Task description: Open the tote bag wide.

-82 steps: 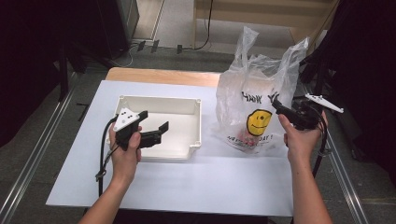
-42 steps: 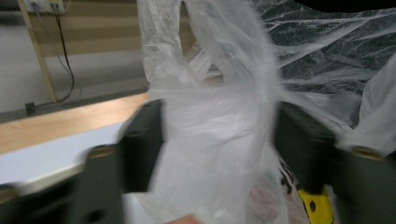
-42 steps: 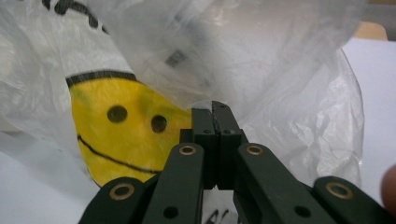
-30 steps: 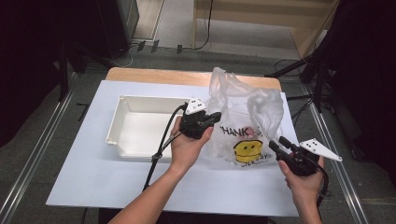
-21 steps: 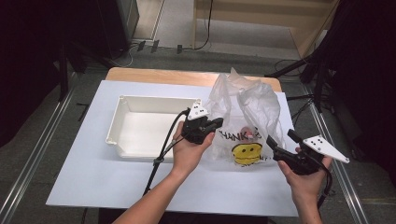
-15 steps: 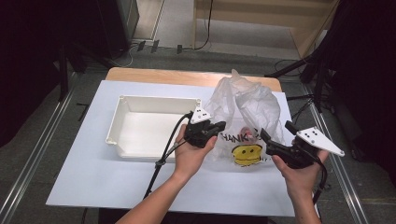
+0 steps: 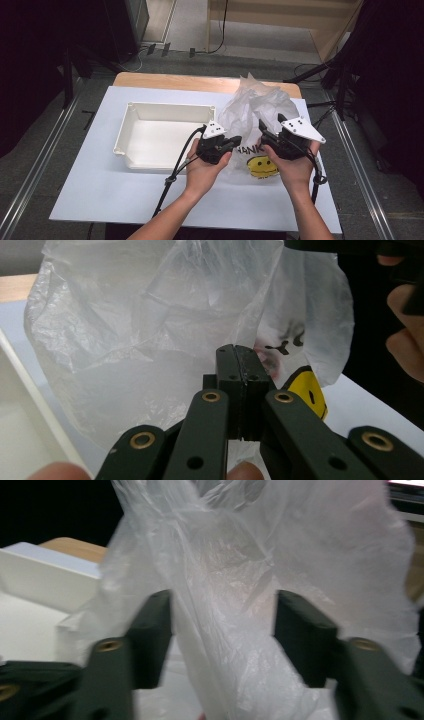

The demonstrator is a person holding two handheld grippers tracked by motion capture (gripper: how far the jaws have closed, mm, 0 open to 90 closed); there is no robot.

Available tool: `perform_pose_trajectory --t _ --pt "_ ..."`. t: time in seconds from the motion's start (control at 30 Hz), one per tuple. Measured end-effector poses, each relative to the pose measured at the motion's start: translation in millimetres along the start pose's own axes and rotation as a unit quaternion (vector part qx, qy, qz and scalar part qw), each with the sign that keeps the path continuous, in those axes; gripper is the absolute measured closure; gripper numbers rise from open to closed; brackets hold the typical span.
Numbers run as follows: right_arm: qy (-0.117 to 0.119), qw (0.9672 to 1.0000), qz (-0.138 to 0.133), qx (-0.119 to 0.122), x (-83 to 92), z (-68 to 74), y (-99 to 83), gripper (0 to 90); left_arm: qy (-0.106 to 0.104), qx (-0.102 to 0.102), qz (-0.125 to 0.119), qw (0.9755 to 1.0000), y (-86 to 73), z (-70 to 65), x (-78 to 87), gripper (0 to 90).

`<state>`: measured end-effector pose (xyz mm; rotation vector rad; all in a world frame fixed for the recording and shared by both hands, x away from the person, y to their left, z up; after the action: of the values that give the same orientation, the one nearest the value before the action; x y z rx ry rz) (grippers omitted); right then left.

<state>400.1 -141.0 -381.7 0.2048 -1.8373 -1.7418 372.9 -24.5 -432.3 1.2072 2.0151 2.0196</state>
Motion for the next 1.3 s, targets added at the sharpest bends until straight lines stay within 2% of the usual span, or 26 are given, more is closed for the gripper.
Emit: perform_pose_trajectory --t 0.03,0.07,0.1,0.13,0.17,0.2,0.23,0.3,0.37,0.4,0.43,0.5,0.6,0.73,0.97,1.17,1.3 --pt "-0.012 0.9999 -0.001 -0.011 -1.0 -6.6 -0.8 62.2 -0.001 0.000 0.000 1.0000 -0.5 0.4 0.5 90.0" --pt "-0.012 0.9999 -0.001 -0.011 -1.0 -6.6 -0.8 62.2 0.000 0.003 0.000 1.0000 -1.6 0.7 1.3 90.0" --pt "-0.011 0.9996 -0.006 -0.026 -0.1 -14.7 -1.4 75.7 0.000 0.003 0.000 1.0000 -3.0 1.0 1.9 90.0" --pt "-0.011 0.9996 -0.006 -0.026 -0.1 -14.7 -1.4 75.7 0.001 0.002 0.001 1.0000 -4.9 1.6 2.4 90.0" --pt "-0.005 0.9994 -0.009 -0.033 0.5 -18.3 -1.9 81.1 0.003 0.004 0.003 1.0000 -7.7 2.3 2.6 90.0" --pt "-0.005 0.9993 -0.011 -0.036 2.4 -27.9 -3.8 88.6 0.003 0.005 0.004 1.0000 -9.5 2.7 2.6 90.0" --pt "-0.007 0.9990 -0.011 -0.042 3.5 -32.7 -5.5 90.0 0.004 0.008 0.004 1.0000 -12.0 3.4 2.4 90.0" --pt "-0.008 0.9988 -0.011 -0.048 4.7 -37.7 -7.5 90.0 0.006 0.012 0.010 0.9999 -19.0 5.9 2.0 90.0" --pt "-0.016 0.9980 -0.010 -0.061 7.5 -54.0 -13.6 90.0 0.007 0.018 0.013 0.9997 -24.4 6.6 1.5 90.0" --pt "-0.016 0.9980 -0.010 -0.061 7.5 -54.0 -13.6 90.0 0.007 0.020 0.014 0.9997 -27.4 6.5 1.3 90.0" --pt "-0.019 0.9974 -0.005 -0.070 8.3 -63.1 -19.1 90.0 0.007 0.021 0.017 0.9996 -30.6 6.5 1.2 90.0" --pt "-0.023 0.9970 -0.002 -0.074 8.6 -67.5 -22.4 90.0 0.007 0.024 0.020 0.9995 -37.4 5.8 0.8 90.0" --pt "-0.033 0.9960 0.011 -0.082 7.1 -81.0 -34.8 90.0 0.008 0.025 0.031 0.9992 -51.1 3.5 -0.3 90.0" --pt "-0.047 0.9932 0.034 -0.101 3.6 -96.7 -57.2 90.0 0.007 0.031 0.041 0.9987 -64.8 2.0 -2.2 90.0" --pt "-0.059 0.9897 0.058 -0.117 0.8 -111.1 -84.9 90.0 0.012 0.039 0.050 0.9979 -79.3 3.0 -3.8 90.0" --pt "-0.064 0.9869 0.083 -0.123 -3.5 -118.4 -105.3 90.0 0.017 0.031 0.063 0.9974 -94.0 -0.2 -5.6 90.0" --pt "-0.072 0.9818 0.113 -0.135 -8.3 -127.5 -131.6 90.0 0.036 0.020 0.081 0.9958 -106.1 2.2 -8.5 90.0"
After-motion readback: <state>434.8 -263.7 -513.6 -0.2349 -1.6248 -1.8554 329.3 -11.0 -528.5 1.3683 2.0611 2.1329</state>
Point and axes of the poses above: each handheld gripper's, and its own axes: x roughly backward along the jaws, y roughly out of its top, z roughly to its left, the point moved 10 cm from there along -x, roughly forward along the jaws, and after that the axes turned 14 degrees about y, right-handed, at the moved point
